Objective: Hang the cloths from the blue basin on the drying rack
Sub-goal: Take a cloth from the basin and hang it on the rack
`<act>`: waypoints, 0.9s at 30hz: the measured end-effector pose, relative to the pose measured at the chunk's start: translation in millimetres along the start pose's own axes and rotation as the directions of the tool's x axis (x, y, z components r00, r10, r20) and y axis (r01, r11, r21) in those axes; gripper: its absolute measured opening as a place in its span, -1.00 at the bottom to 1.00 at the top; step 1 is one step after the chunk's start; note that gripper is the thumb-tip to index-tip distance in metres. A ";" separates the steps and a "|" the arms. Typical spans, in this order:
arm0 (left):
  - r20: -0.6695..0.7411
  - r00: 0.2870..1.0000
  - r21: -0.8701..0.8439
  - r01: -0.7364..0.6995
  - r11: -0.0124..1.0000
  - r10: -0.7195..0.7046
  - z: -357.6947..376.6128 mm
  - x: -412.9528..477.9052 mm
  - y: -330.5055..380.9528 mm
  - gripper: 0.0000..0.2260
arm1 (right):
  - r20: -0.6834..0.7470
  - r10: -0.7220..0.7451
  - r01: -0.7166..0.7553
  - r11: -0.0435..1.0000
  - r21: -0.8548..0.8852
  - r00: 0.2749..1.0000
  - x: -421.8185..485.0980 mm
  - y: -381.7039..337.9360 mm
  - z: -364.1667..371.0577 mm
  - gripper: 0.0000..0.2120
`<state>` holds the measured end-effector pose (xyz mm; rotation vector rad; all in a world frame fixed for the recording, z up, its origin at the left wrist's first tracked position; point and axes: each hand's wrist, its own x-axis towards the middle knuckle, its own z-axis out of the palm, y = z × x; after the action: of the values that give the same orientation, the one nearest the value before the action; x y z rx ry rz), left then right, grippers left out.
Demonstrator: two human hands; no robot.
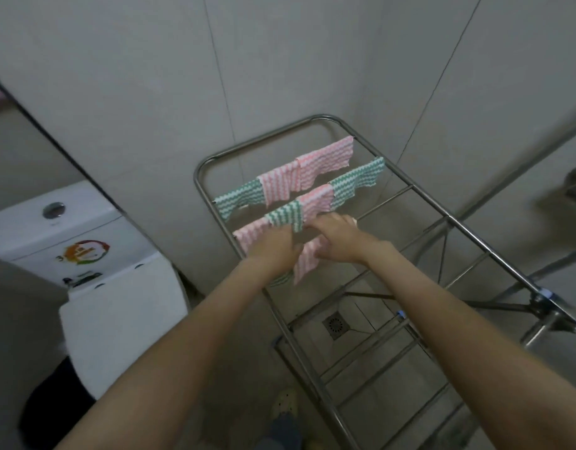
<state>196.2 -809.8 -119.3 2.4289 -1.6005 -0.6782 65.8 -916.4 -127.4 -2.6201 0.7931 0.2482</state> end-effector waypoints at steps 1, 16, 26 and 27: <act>-0.017 1.000 0.007 0.022 1.000 -0.021 -4.8 -13.7 -1.0 -0.66 | -0.016 -0.028 0.028 1.000 0.010 0.999 -5.0 -10.5 -2.3 -0.44; -0.252 0.752 -0.131 0.597 0.792 -0.609 -66.9 -322.5 -91.0 -0.57 | 0.086 -0.697 0.698 0.716 0.019 0.712 -60.0 -285.0 10.9 -0.49; -0.242 0.358 -0.306 0.854 0.421 -0.902 -47.0 -574.6 -173.7 -0.63 | 0.322 -0.923 0.965 0.250 0.080 0.212 -154.7 -548.0 92.8 -0.49; -0.210 0.339 -0.315 0.865 0.392 -0.917 -40.4 -596.2 -179.6 -0.64 | 0.354 -0.922 0.974 0.206 0.098 0.159 -168.0 -568.6 103.2 -0.49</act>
<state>168.9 -202.2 20.1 2.9286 0.1133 -0.3604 242.1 -356.2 4.2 -2.5000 -1.1598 0.3561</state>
